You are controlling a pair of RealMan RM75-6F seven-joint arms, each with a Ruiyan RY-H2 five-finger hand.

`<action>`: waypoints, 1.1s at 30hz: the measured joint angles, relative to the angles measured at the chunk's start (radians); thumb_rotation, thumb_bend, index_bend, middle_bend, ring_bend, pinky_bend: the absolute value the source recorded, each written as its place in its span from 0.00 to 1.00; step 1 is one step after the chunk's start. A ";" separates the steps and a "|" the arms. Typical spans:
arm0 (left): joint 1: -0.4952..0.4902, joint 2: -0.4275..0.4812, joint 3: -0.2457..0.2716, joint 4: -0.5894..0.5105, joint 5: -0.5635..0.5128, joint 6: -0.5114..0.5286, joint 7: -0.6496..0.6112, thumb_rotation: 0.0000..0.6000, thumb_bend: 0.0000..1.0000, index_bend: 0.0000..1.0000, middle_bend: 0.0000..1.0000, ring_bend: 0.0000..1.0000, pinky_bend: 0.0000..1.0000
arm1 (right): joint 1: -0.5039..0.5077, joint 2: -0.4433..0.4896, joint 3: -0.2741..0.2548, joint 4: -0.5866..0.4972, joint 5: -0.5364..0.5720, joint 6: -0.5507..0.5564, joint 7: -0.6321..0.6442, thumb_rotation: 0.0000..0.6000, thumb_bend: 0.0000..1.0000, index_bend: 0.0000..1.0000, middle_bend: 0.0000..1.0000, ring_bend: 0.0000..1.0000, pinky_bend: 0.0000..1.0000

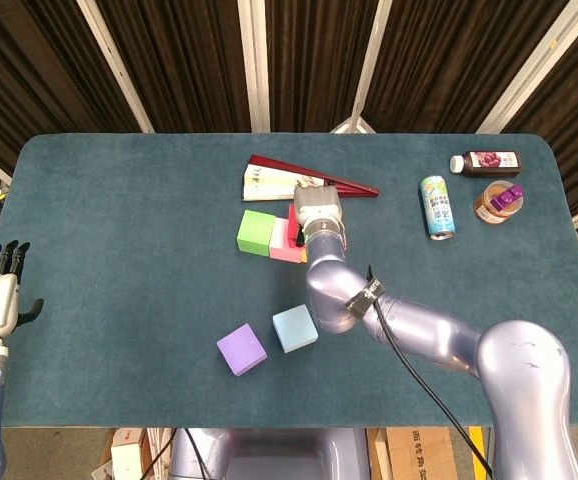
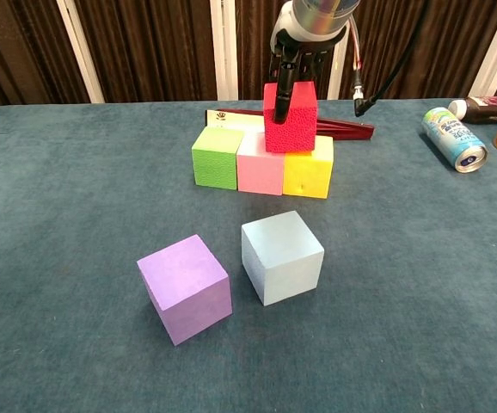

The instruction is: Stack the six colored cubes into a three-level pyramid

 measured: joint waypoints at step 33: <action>-0.004 0.008 -0.009 0.016 -0.020 -0.021 -0.026 1.00 0.36 0.08 0.03 0.00 0.00 | 0.023 -0.119 0.165 0.126 0.011 0.110 -0.107 1.00 0.34 0.37 0.34 0.21 0.00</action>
